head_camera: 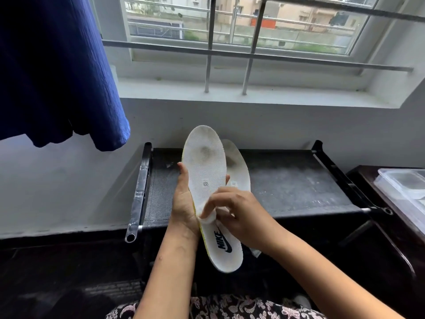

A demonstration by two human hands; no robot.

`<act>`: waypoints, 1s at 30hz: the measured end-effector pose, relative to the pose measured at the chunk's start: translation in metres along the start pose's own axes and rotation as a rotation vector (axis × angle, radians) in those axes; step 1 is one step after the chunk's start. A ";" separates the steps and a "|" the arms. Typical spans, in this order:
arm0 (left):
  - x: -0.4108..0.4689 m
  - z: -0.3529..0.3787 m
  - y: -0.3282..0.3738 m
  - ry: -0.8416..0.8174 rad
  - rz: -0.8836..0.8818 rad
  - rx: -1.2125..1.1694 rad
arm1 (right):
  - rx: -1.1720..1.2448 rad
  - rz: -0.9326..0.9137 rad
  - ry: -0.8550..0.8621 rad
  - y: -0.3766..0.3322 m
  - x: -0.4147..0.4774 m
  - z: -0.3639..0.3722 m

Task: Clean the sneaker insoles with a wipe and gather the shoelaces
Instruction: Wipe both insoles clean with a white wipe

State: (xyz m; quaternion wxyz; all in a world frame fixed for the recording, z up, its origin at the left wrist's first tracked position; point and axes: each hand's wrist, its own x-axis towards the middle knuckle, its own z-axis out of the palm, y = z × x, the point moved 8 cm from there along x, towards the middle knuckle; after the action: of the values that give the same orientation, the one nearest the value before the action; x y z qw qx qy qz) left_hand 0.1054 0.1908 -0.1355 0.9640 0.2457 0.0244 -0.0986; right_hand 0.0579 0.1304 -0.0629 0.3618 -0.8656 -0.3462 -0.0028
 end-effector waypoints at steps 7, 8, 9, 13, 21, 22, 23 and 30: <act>0.002 -0.004 0.003 0.038 0.007 -0.052 | -0.113 0.017 -0.498 -0.002 -0.029 0.016; 0.003 -0.003 0.001 0.035 -0.003 -0.044 | -0.100 0.068 -0.531 0.002 -0.027 0.008; 0.003 -0.001 0.000 0.026 -0.016 -0.039 | -0.079 0.115 -0.528 0.004 -0.023 -0.004; 0.003 0.005 -0.004 -0.029 -0.026 -0.011 | 0.018 0.173 -0.162 0.013 0.024 -0.068; 0.002 0.005 -0.009 -0.051 -0.073 0.029 | -0.189 0.130 0.427 0.047 0.088 -0.077; 0.001 0.005 -0.007 -0.062 -0.065 0.025 | -0.202 0.119 0.438 0.046 0.088 -0.072; 0.001 0.005 -0.006 -0.067 -0.052 0.024 | -0.208 0.098 0.445 0.043 0.085 -0.067; 0.001 0.005 0.004 -0.055 0.036 -0.069 | -0.109 -0.042 0.188 0.007 0.030 -0.011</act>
State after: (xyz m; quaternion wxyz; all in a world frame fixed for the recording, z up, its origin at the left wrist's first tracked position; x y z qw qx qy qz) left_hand 0.1075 0.1921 -0.1292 0.9738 0.2099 -0.0030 -0.0870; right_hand 0.0878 0.1381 -0.0517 0.3448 -0.8724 -0.3283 -0.1107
